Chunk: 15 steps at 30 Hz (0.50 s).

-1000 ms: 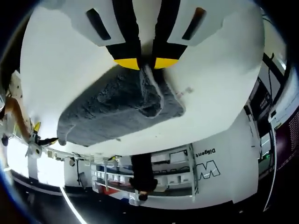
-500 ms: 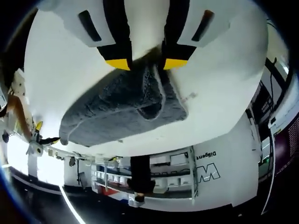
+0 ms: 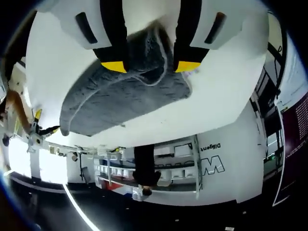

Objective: Open the folded towel by lifting each exposed corner and separating the folded layers until the towel lies flat within the target outline without major curled edges

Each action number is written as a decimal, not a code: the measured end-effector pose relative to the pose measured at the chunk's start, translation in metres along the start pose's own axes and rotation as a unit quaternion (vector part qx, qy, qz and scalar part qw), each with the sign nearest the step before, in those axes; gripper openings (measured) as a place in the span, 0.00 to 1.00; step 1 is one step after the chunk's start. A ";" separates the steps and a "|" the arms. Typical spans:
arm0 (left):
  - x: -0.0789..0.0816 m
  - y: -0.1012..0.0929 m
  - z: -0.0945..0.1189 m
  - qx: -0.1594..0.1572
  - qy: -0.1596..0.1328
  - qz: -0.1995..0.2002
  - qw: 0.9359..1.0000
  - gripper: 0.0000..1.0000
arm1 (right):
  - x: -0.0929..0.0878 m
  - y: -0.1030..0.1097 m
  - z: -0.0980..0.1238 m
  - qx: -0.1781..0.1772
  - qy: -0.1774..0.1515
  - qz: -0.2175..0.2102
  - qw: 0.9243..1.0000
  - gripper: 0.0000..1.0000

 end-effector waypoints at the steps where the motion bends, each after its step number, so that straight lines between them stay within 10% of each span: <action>1: 0.001 0.001 -0.002 0.000 0.001 0.000 1.000 0.36 | 0.000 0.001 0.000 -0.001 0.002 0.002 1.000 0.85; 15: 0.009 0.003 -0.036 -0.015 0.044 -0.050 0.998 0.07 | -0.003 0.003 0.001 0.005 -0.008 -0.012 1.000 0.87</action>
Point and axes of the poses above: the point that each gripper's makers call its tool centre point, and the gripper's own axes: z roughly backward along the fingers, y roughly to its left, x roughly out of its top, the point moved 9 cm from there along z, roughly backward along the fingers, and after that the axes turned 4 degrees about -z, right-handed, at the moved point
